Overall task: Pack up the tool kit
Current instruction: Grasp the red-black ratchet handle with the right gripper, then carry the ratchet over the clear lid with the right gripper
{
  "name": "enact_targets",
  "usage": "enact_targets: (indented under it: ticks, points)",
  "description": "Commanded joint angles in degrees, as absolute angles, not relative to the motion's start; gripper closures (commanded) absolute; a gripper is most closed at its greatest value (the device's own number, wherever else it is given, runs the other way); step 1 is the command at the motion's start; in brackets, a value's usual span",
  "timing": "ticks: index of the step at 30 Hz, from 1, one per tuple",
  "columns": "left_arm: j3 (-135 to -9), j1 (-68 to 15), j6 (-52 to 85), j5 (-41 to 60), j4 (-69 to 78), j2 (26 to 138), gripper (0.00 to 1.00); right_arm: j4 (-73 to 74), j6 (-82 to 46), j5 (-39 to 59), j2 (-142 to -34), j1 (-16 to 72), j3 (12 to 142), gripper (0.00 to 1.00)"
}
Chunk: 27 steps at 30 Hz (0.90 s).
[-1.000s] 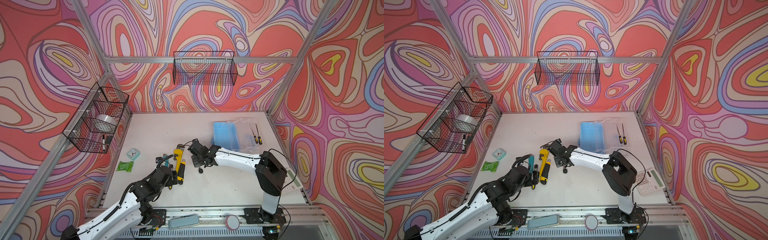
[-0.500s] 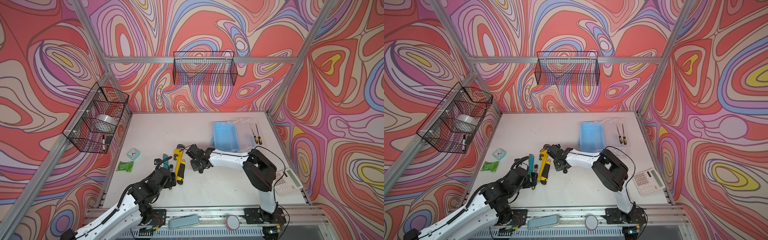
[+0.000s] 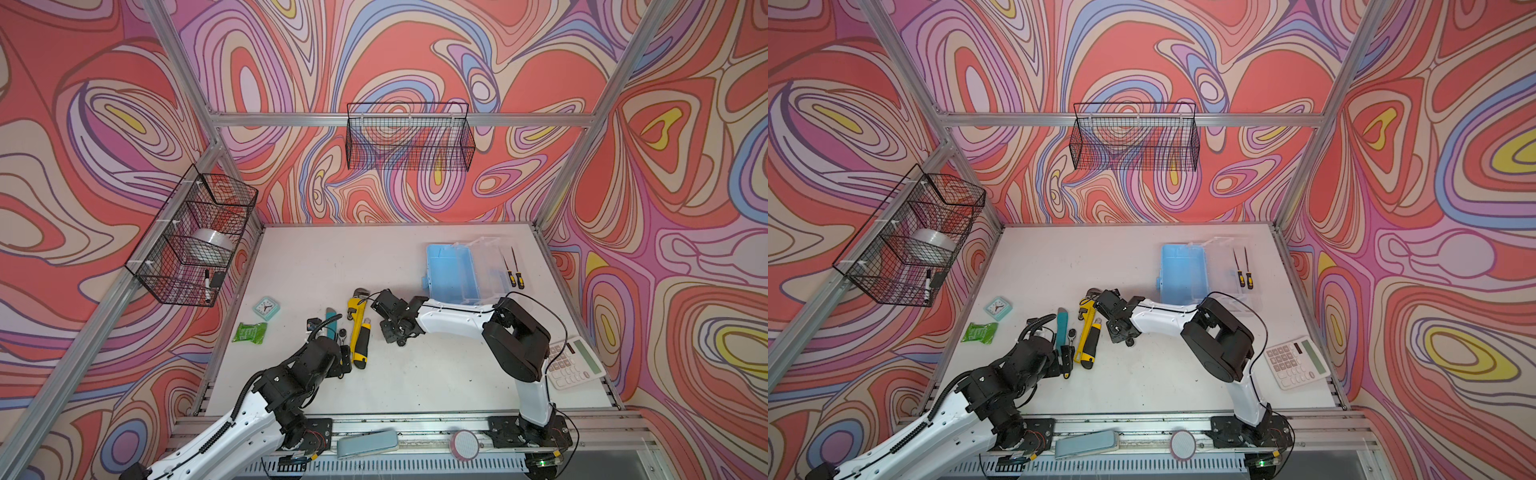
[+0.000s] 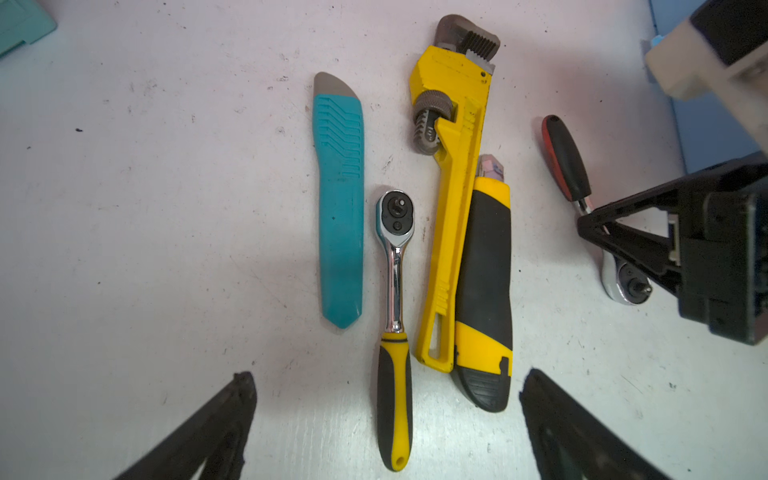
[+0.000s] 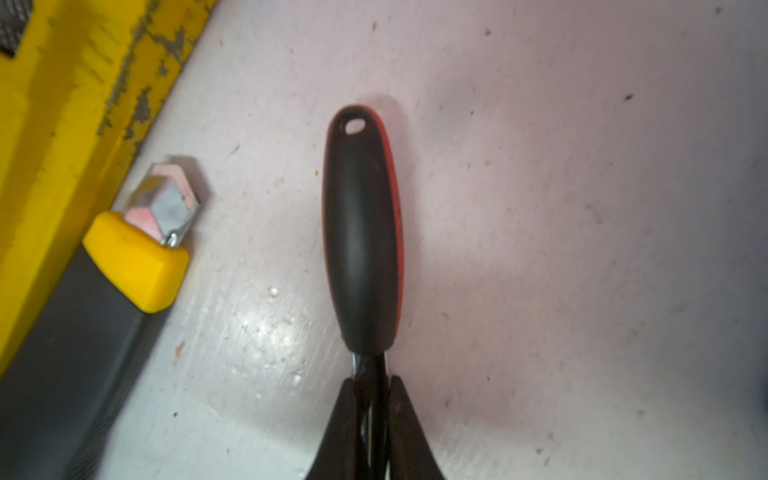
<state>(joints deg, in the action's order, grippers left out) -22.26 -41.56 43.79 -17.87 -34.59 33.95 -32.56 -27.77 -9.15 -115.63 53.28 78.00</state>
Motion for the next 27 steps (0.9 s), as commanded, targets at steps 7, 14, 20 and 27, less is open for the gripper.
enact_targets:
  ticks: [7, 14, 20, 27]
  points:
    - [-21.9, -41.2, 45.0, -17.9, -38.1, 34.9, 0.0, -30.8, -27.5, -6.4, -112.5, 51.3, 74.7, 1.0]
    - [-23.2, -41.2, 46.4, -17.2, -38.2, 40.6, 0.01, -30.6, -25.6, -6.7, -105.9, 49.9, 74.5, 1.0]
    - [-22.7, -41.2, 46.7, -14.7, -36.3, 42.5, 0.04, -32.1, -23.2, -6.2, -98.4, 46.1, 74.6, 1.0]
    - [-21.8, -41.2, 46.8, -12.4, -37.1, 41.9, 0.1, -38.5, -15.5, -10.1, -87.0, 34.0, 74.6, 1.0]
